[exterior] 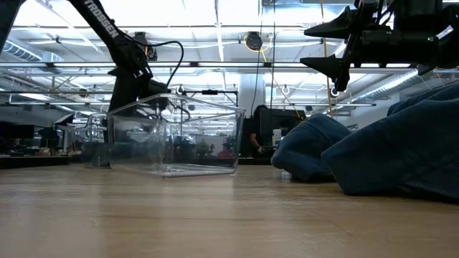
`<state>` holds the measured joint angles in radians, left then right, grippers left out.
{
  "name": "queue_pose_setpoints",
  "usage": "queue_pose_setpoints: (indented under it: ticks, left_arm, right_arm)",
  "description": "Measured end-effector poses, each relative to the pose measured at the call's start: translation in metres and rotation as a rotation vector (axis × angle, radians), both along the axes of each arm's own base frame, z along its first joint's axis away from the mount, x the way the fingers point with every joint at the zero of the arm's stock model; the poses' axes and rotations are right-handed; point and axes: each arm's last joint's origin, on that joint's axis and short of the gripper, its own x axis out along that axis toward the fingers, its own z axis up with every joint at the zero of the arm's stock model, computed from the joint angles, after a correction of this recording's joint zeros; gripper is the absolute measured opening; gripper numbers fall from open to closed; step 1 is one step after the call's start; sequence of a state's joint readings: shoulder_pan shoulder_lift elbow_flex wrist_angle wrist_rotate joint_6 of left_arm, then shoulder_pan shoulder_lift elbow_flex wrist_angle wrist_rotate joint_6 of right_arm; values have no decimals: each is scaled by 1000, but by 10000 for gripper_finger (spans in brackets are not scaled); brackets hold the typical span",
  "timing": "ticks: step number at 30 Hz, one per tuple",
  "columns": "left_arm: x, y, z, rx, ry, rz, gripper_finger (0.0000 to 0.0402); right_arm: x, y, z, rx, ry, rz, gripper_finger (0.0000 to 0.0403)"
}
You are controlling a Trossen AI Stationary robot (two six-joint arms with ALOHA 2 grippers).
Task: Pick & Place hat
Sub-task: Put the top blue cap into the top transparent bin
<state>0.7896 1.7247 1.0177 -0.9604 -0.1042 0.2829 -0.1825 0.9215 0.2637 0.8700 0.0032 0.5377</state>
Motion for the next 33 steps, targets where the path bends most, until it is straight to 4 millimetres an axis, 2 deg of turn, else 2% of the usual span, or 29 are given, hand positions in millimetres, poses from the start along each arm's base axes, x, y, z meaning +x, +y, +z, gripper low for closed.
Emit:
queue_pose_setpoints:
  ticks: [6,14,19,23,27,33]
  left_arm:
    - [-5,-6,27,84,-49,-7,7]
    - [-18,-24,77,229,-186,-88,43]
    - [-22,-44,114,387,-360,-153,67]
    - [-24,-69,147,456,-630,-226,105]
    - [-28,-93,176,478,-904,-228,163]
    - [-39,-120,200,510,-1088,-291,242]
  right_arm:
    - [0,0,0,0,0,0,279]
    - [0,0,0,-5,1,1,279]
    - [0,0,0,-28,5,1,279]
    - [0,0,0,-29,5,3,279]
    - [0,1,0,-40,7,6,279]
    - [2,12,0,-98,14,66,279]
